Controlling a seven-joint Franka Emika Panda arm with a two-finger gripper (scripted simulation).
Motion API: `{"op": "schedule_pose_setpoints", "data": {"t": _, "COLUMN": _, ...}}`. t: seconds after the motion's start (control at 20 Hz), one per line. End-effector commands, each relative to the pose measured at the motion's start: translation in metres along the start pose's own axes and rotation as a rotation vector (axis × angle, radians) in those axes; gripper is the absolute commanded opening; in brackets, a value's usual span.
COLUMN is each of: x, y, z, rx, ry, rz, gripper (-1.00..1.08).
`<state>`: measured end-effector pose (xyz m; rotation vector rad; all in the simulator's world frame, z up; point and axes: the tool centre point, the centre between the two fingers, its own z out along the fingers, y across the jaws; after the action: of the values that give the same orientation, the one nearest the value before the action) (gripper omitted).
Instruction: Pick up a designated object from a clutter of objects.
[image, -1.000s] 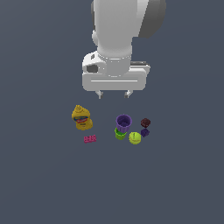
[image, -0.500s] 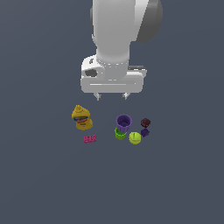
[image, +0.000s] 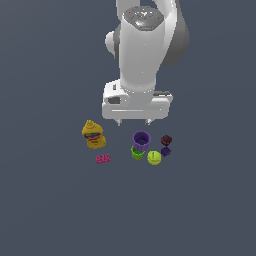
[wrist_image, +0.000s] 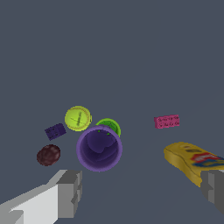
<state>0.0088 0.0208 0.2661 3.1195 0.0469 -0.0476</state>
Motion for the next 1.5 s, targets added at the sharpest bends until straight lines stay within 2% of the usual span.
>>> {"op": "schedule_pose_setpoints", "data": {"t": 0.0, "x": 0.007, "y": -0.011, "z": 0.018, "rx": -0.001, "ry": 0.003, "rz": -0.002, "gripper": 1.00}}
{"op": "schedule_pose_setpoints", "data": {"t": 0.35, "x": 0.024, "y": -0.053, "z": 0.086, "rx": 0.003, "ry": 0.017, "rz": -0.006, "gripper": 1.00}}
{"op": "schedule_pose_setpoints", "data": {"t": 0.75, "x": 0.029, "y": -0.092, "z": 0.147, "rx": 0.014, "ry": 0.027, "rz": -0.010, "gripper": 1.00}}
{"op": "schedule_pose_setpoints", "data": {"t": 1.05, "x": 0.028, "y": -0.106, "z": 0.169, "rx": 0.020, "ry": 0.030, "rz": -0.010, "gripper": 1.00}}
{"op": "schedule_pose_setpoints", "data": {"t": 1.45, "x": 0.027, "y": -0.107, "z": 0.176, "rx": 0.020, "ry": 0.029, "rz": -0.011, "gripper": 1.00}}
